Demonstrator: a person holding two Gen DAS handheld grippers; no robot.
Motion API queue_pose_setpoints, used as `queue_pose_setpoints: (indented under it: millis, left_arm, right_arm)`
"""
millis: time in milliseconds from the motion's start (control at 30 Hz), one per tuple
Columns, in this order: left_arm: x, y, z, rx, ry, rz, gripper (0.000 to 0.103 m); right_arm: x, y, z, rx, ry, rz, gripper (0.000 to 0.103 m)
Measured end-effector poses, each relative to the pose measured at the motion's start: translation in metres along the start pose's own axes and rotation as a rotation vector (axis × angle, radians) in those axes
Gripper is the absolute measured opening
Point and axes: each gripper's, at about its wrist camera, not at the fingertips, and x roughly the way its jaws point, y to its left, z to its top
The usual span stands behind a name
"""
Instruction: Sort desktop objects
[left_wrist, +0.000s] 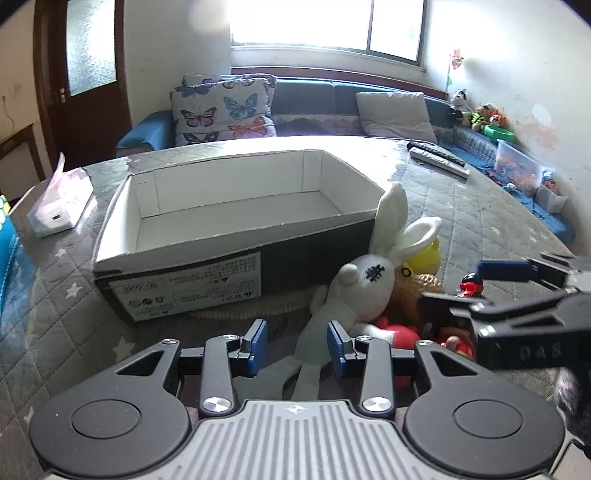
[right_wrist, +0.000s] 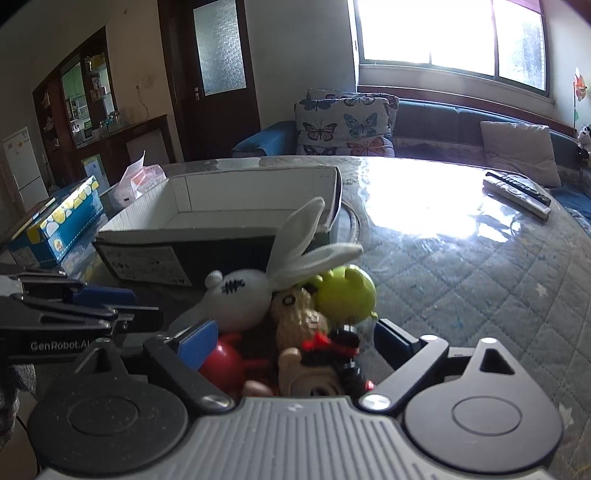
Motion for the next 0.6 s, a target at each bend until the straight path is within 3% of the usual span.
queue_pose_setpoints:
  millis: [167, 367, 533, 600]
  left_arm:
    - [0.006, -0.003, 0.008, 0.032, 0.014, -0.058, 0.039]
    - [0.013, -0.008, 0.018, 0.074, 0.027, -0.147, 0.039]
    - [0.027, -0.012, 0.02, 0.113, 0.059, -0.178, 0.039]
    - [0.034, -0.011, 0.019, 0.105, 0.078, -0.182, 0.039]
  right_arm:
    - [0.02, -0.006, 0.02, 0.02, 0.018, 0.026, 0.082]
    - [0.042, -0.011, 0.034, 0.062, 0.048, 0.075, 0.062]
    - [0.052, -0.015, 0.039, 0.095, 0.064, 0.097, 0.038]
    - [0.054, -0.017, 0.04, 0.106, 0.065, 0.092, 0.033]
